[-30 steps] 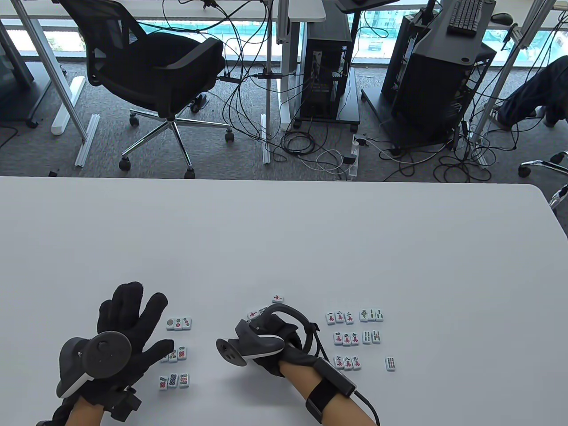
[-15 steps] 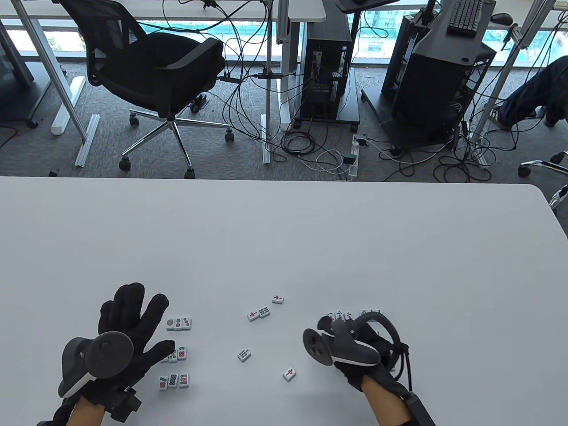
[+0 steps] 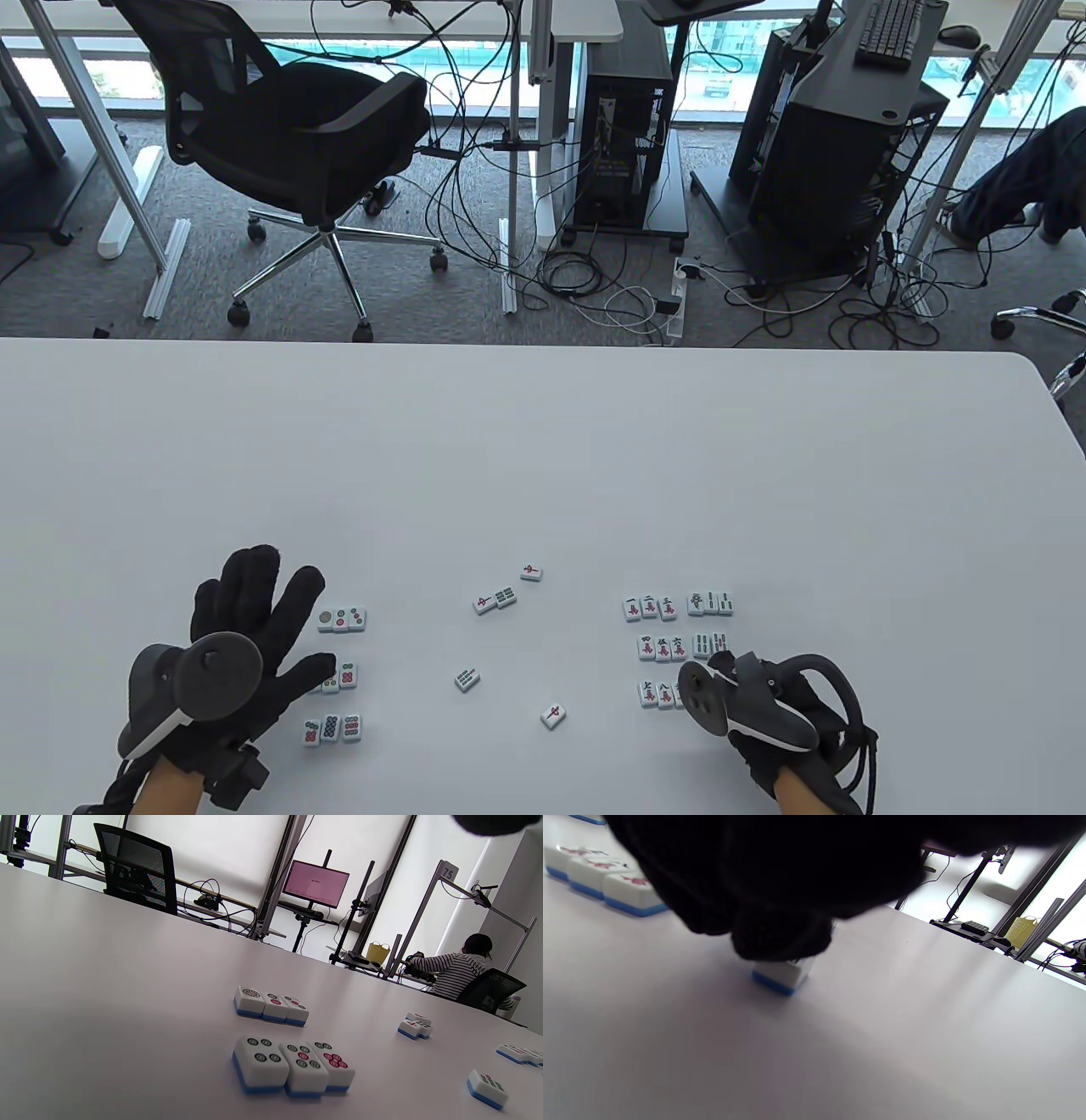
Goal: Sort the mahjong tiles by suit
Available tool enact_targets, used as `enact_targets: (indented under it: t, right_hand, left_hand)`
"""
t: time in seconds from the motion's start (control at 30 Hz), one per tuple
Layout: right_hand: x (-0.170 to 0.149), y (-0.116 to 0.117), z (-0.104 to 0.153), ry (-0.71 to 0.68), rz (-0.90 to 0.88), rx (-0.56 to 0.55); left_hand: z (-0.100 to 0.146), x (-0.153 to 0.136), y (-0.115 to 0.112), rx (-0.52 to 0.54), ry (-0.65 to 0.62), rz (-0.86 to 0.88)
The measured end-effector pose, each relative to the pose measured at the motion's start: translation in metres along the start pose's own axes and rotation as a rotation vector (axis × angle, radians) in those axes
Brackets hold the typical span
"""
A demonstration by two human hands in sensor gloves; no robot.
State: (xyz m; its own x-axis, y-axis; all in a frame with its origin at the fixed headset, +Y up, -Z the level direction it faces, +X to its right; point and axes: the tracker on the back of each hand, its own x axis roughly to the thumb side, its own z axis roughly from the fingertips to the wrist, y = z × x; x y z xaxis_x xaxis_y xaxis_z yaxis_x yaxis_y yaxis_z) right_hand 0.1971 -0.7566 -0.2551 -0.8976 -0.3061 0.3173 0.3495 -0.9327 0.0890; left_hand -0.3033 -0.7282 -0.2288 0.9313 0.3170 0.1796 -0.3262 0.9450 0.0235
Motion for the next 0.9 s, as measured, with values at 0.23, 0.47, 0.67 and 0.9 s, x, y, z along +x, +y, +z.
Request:
enact_targets:
  t: [0.23, 0.47, 0.67, 0.9]
  right_hand:
    - [0.002, 0.01, -0.001, 0.006, 0.038, 0.022]
    - [0.005, 0.005, 0.0, 0.023, 0.03, 0.082]
    - [0.028, -0.03, -0.004, 0.003, -0.051, 0.049]
    - [0.106, -0.069, -0.028, -0.205, -0.145, -0.078]
  left_hand:
    - [0.0, 0.001, 0.001, -0.004, 0.001, 0.005]
    - [0.0, 0.001, 0.001, -0.001, 0.0, 0.004]
    - [0.0, 0.001, 0.002, 0.0, 0.001, 0.009]
    - [0.0, 0.002, 0.002, 0.005, -0.005, 0.009]
